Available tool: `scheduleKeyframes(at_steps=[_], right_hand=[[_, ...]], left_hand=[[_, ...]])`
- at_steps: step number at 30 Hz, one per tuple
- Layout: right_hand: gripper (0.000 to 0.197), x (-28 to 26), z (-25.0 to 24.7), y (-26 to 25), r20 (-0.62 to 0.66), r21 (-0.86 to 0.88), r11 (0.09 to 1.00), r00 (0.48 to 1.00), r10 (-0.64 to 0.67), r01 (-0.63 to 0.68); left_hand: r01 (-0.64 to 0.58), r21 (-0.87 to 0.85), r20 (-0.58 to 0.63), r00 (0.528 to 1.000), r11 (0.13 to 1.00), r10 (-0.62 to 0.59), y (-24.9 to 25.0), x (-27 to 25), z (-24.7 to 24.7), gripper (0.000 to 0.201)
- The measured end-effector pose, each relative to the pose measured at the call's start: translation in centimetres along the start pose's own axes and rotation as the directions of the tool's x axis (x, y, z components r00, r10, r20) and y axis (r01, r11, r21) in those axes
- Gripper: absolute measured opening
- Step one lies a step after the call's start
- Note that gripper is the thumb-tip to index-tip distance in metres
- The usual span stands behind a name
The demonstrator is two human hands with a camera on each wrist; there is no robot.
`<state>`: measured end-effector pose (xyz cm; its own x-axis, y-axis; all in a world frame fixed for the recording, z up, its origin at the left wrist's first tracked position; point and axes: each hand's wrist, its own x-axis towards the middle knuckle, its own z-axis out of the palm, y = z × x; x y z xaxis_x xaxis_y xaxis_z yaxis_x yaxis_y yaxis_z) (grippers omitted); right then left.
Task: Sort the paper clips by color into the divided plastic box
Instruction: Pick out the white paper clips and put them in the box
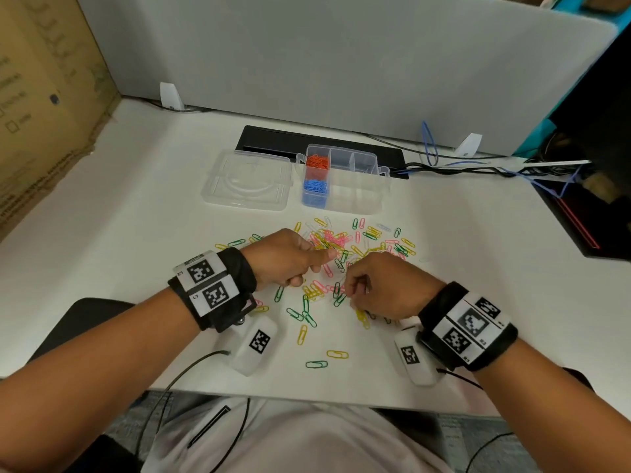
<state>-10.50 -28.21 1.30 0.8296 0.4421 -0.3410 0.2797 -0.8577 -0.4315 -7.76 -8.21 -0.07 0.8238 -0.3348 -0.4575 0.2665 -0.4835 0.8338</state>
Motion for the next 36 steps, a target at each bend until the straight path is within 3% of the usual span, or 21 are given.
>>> scheduleKeyframes(at_steps=[4,6,10,14,17,26,30,33,36], right_hand=[[0.014,0.3,0.2,-0.8,-0.054,0.018,0.998,0.997,-0.064,0.065],[0.01,0.3,0.4,-1.1,-0.003,-0.042,0.998,0.999,-0.038,0.037],[0.008,-0.3,-0.1,-0.5,0.05,-0.074,0.997,0.999,0.01,-0.006],[0.014,0.1,-0.5,-0.6,-0.03,-0.045,0.998,0.999,-0.038,0.037],[0.012,0.6,-0.2,-1.1,-0.015,-0.079,0.995,0.998,-0.066,0.065],[0.015,1.3,0.2,-1.2,0.092,-0.207,0.978,0.995,0.027,-0.008],[0.007,0.9,0.1,-0.8,0.062,-0.116,0.993,0.998,0.028,-0.021],[0.007,0.6,-0.4,-0.1,-0.07,0.175,0.984,0.997,0.02,-0.008],[0.019,0.8,-0.6,-0.1,-0.198,0.469,0.882,0.979,0.048,0.051]], left_hand=[[-0.014,-0.053,0.022,1.0,0.999,0.015,0.0,0.4,0.8,0.043],[-0.049,0.053,-0.025,0.998,0.997,0.05,0.1,0.4,1.0,0.042],[-0.091,0.186,-0.001,0.996,0.978,0.093,0.2,0.3,0.5,0.033],[-0.109,0.325,0.071,0.993,0.939,0.091,-0.2,0.5,0.0,0.014],[-0.135,0.374,0.117,0.988,0.918,0.098,-0.6,0.6,0.1,0.004],[-0.155,0.74,0.102,0.988,0.654,0.119,0.3,0.6,1.3,0.018],[-0.182,0.631,0.093,0.983,0.754,0.159,0.6,0.4,0.4,0.017],[-0.172,0.466,0.036,0.984,0.868,0.176,0.4,0.3,-0.5,0.019],[-0.15,0.293,0.011,0.988,0.944,0.154,0.5,0.3,-1.0,0.015]])
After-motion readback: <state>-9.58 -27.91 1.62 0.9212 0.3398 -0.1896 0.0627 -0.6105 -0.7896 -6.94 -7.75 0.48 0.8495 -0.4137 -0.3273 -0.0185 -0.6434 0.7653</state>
